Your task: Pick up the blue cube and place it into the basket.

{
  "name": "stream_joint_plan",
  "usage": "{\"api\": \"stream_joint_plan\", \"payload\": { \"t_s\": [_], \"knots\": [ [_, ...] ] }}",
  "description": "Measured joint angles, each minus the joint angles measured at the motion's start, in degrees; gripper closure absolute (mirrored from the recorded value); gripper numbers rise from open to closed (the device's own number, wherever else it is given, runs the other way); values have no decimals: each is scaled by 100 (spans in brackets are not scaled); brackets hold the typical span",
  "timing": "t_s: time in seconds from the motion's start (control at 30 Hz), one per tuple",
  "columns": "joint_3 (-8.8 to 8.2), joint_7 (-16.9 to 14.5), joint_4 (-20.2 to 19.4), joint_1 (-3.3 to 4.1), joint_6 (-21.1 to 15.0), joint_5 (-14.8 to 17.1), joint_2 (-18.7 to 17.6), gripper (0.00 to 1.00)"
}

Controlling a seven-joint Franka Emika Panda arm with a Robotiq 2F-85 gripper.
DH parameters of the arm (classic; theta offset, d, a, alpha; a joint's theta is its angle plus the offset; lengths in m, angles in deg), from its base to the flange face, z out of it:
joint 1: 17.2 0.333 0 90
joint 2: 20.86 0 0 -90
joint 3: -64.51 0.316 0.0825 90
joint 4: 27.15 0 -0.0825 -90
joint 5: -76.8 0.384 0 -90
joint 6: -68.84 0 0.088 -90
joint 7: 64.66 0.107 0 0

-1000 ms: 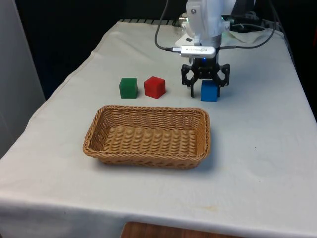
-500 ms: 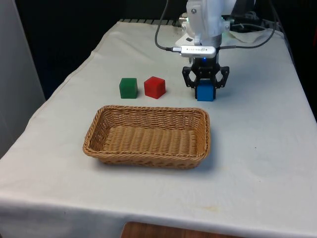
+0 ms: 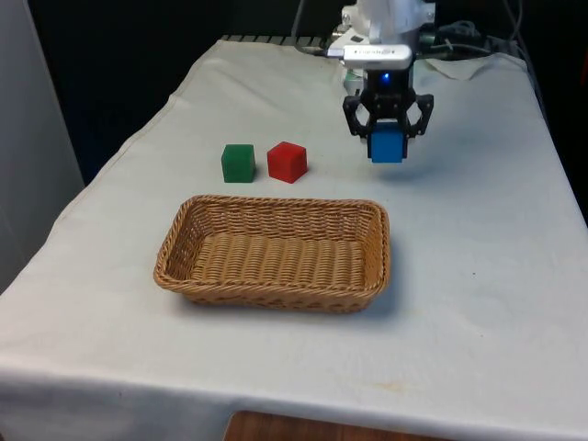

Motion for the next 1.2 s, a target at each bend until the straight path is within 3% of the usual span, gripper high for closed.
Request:
{"api": "stream_joint_plan", "payload": {
  "t_s": [0.43,0.77,1.2],
  "knots": [
    [-11,206,0,-6,607,0,676,99],
    [-29,458,189,-6,882,-46,808,99],
    [-40,1066,647,-17,1507,-327,940,99]
  ]
}}
